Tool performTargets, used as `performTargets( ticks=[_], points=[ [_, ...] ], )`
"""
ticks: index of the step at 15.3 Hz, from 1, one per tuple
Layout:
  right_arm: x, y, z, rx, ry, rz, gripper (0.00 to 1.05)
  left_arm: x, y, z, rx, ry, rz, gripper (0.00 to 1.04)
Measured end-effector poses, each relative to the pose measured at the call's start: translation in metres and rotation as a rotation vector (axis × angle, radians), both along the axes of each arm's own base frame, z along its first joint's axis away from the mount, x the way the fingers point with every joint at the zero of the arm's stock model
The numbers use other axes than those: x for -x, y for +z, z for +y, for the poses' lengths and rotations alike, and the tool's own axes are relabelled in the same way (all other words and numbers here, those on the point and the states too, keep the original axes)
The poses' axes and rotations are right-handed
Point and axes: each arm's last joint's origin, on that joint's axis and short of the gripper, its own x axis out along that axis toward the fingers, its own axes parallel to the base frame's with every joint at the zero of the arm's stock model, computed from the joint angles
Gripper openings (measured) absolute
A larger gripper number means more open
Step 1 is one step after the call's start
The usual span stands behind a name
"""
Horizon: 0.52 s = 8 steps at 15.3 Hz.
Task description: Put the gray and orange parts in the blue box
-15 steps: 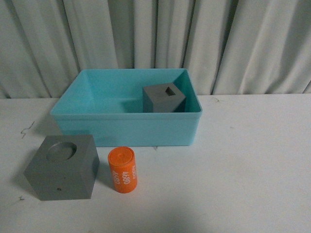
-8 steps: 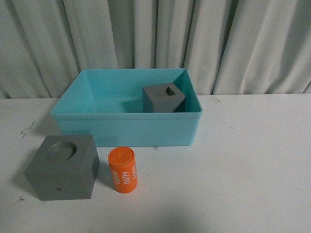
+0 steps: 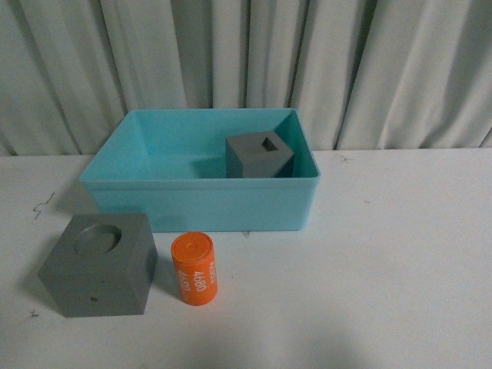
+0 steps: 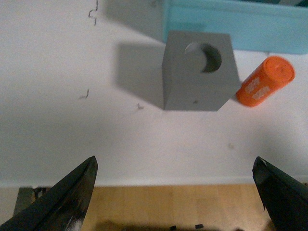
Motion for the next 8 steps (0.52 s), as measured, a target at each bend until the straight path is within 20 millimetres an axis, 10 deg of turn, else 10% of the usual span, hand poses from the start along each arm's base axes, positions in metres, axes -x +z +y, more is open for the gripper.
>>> performTargets(
  ticks=[8],
  points=[
    [0.0,0.0,0.0,0.0,0.0,0.0,0.98,-0.126,-0.024,-0.042,-0.179,-0.169,0.067,0.98]
  ],
)
